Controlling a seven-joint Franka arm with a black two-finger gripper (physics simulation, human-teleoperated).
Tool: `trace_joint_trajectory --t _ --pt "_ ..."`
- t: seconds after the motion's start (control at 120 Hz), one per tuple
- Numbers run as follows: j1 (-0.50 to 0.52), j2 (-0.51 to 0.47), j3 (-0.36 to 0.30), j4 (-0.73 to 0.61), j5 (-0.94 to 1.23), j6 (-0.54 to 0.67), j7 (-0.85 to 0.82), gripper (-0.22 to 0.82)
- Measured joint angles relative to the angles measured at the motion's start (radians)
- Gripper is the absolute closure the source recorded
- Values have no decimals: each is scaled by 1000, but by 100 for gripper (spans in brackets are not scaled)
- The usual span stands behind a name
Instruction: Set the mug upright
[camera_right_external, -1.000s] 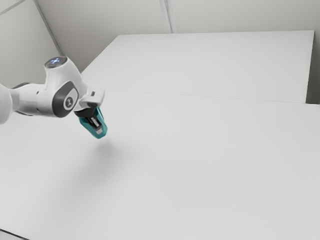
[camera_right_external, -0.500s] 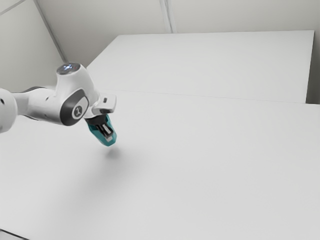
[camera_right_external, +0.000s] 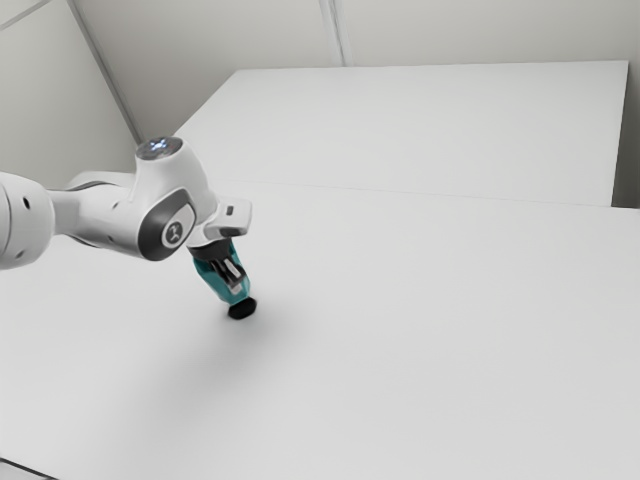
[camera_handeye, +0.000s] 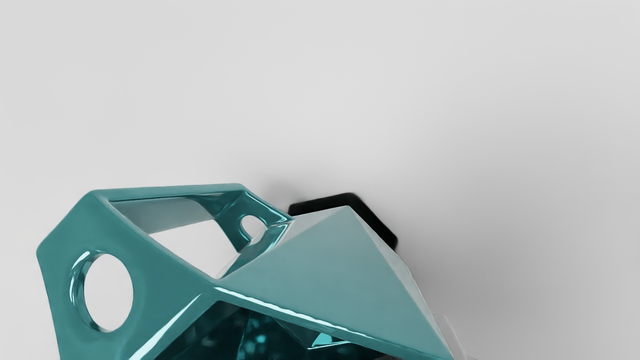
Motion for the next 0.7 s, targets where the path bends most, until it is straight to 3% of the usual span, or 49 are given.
trace_joint_trajectory --t 0.7 --pt "-15 35 0 -7 3 11 -44 78"
